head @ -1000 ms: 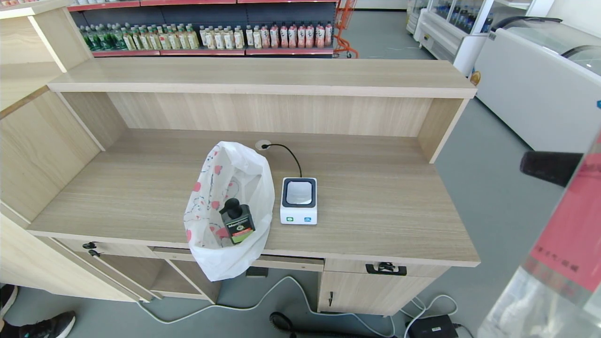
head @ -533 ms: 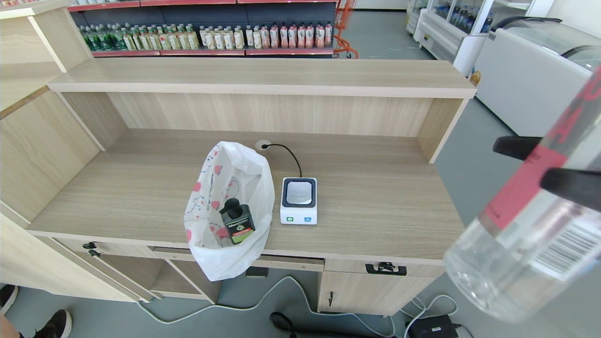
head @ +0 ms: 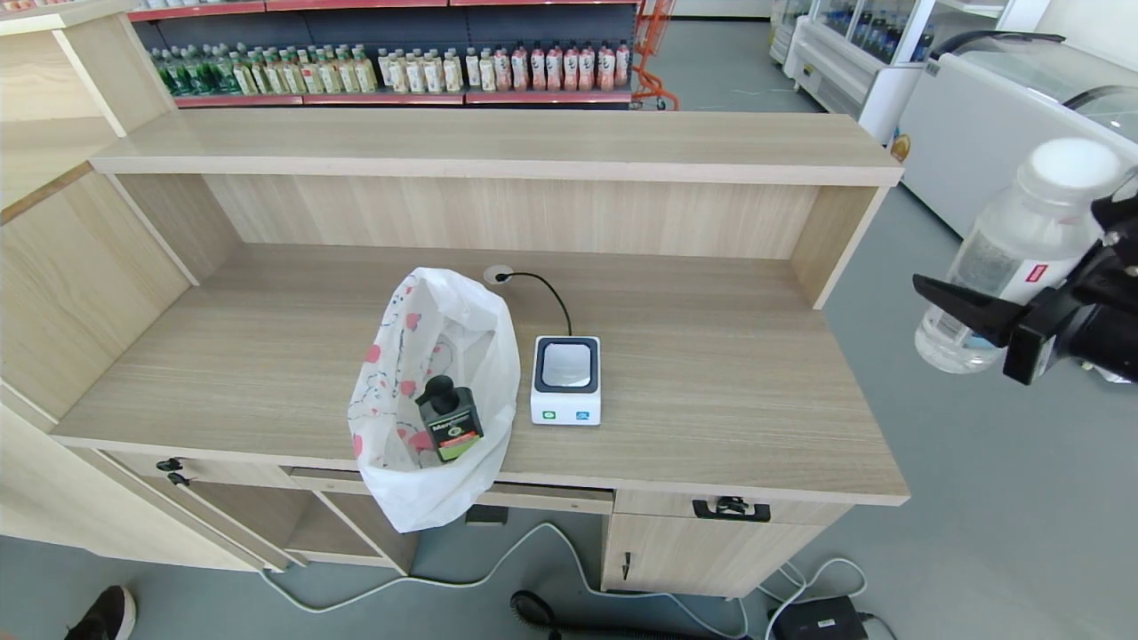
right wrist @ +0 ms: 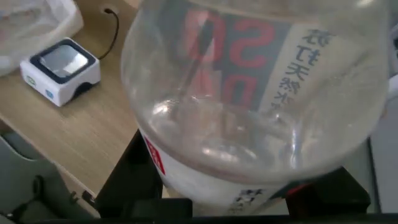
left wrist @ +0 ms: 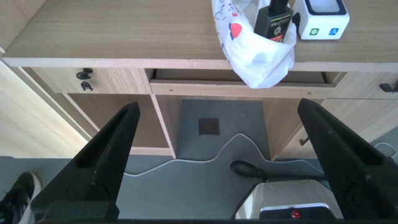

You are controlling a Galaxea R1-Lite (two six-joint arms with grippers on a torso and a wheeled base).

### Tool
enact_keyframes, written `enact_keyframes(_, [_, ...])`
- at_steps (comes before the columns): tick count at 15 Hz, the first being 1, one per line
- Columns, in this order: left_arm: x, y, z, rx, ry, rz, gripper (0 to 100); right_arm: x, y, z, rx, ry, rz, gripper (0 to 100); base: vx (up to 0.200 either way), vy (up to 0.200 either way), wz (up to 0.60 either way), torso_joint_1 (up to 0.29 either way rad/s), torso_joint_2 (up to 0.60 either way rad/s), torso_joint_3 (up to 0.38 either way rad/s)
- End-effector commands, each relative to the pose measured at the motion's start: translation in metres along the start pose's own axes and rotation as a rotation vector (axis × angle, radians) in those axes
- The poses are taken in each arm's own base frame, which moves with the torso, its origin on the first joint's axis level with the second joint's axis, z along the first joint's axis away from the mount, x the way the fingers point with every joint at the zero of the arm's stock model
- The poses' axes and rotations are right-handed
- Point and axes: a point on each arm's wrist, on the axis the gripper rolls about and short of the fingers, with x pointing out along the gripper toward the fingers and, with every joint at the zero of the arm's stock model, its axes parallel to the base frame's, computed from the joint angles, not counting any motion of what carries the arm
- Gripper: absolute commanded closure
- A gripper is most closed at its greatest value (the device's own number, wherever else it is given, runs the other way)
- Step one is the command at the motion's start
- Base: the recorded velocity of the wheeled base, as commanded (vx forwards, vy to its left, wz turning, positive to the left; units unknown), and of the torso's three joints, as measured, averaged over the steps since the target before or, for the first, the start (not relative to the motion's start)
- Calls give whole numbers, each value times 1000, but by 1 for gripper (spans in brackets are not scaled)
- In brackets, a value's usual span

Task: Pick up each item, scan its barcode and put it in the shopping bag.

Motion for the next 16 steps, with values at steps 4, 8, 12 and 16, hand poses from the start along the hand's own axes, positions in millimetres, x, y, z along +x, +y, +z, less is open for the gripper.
enact_keyframes(4, [0, 0, 0, 0, 0, -1, 0, 11, 2, -27, -85, -8, 42, 100, 0, 0, 0, 0, 0, 0])
enact_keyframes(8, [0, 0, 0, 0, 0, -1, 0, 14, -2, -30, -177, -36, 54, 100, 0, 0, 0, 0, 0, 0])
enact_keyframes(12, [0, 0, 0, 0, 0, 0, 0, 15, 1, -33, -356, -77, 32, 100, 0, 0, 0, 0, 0, 0])
enact_keyframes(16, [0, 0, 0, 0, 0, -1, 0, 16, 6, -31, -354, -175, 133, 100, 0, 0, 0, 0, 0, 0])
